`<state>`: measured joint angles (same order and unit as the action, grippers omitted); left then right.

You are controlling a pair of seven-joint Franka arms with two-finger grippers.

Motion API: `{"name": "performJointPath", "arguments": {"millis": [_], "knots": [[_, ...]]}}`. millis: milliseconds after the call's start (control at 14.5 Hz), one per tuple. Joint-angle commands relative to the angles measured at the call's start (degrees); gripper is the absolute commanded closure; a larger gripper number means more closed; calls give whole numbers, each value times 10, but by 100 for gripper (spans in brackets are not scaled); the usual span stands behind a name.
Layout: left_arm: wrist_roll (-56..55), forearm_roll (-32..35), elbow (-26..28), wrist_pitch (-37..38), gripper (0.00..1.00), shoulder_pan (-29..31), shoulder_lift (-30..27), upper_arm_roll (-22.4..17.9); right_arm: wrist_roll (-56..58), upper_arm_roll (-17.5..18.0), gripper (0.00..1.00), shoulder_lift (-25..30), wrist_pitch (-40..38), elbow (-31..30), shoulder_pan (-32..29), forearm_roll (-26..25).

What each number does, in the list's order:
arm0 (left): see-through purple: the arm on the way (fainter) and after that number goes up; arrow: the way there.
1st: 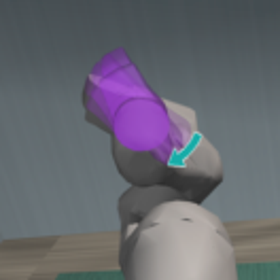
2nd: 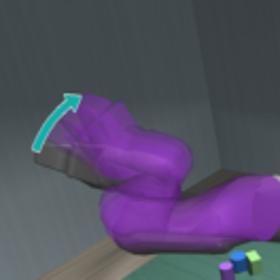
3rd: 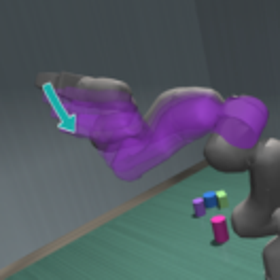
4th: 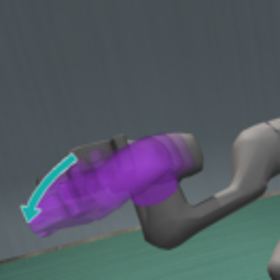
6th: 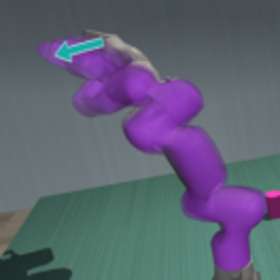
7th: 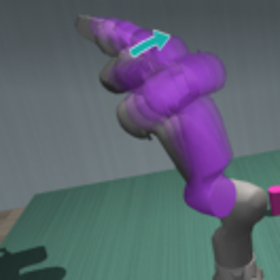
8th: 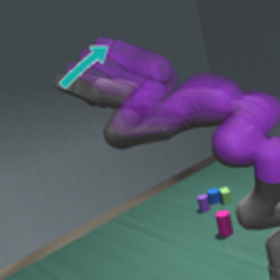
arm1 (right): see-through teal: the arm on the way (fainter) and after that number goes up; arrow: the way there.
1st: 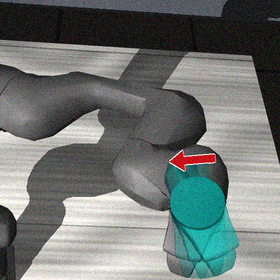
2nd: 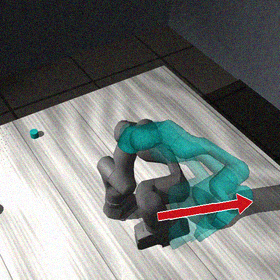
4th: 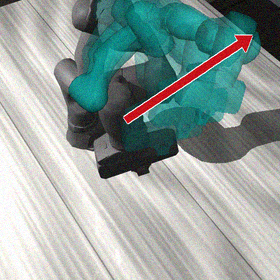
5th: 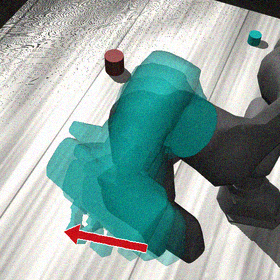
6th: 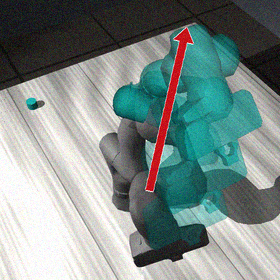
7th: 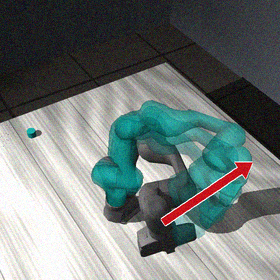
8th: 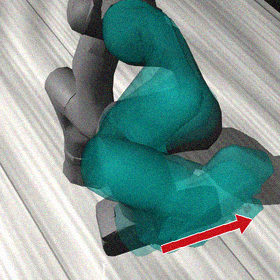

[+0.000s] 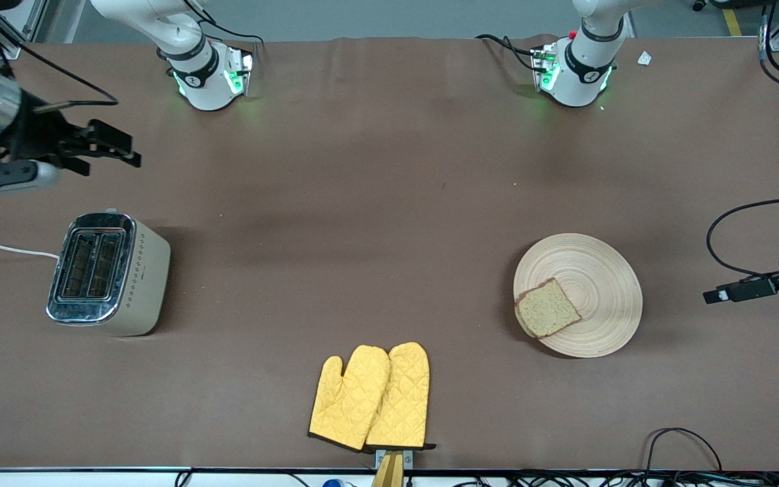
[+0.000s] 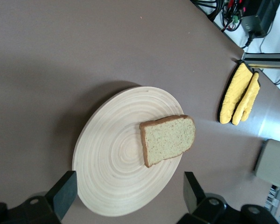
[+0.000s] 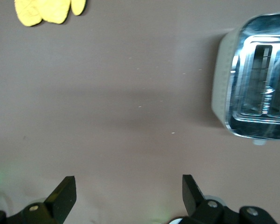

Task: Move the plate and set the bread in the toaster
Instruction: 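Reach the left gripper to the plate rim while the right gripper advances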

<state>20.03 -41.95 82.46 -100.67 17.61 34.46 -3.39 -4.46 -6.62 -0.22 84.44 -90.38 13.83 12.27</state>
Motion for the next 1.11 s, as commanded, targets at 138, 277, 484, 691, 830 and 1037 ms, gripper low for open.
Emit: {"name": "performJointPath", "arguments": {"millis": [138,277,484,691,830,1037], "knots": [[156,-99,-17,1,0,24,82,3,-90,-1,0,-41,54,-8,58,26],[203,-120,-17,1,2,24,111,3,-90,-1,0,-57,63,-8,76,26],[253,-121,-18,1,19,22,136,5,-92,-2,0,-80,95,-23,89,71],[292,-138,-18,1,28,22,162,8,-93,-2,0,-89,156,-57,95,108],[312,-159,-17,1,33,21,174,8,-106,-2,0,-108,184,-60,111,108],[316,-156,-16,7,45,18,184,8,-114,-2,0,-133,202,-58,124,111]]}}
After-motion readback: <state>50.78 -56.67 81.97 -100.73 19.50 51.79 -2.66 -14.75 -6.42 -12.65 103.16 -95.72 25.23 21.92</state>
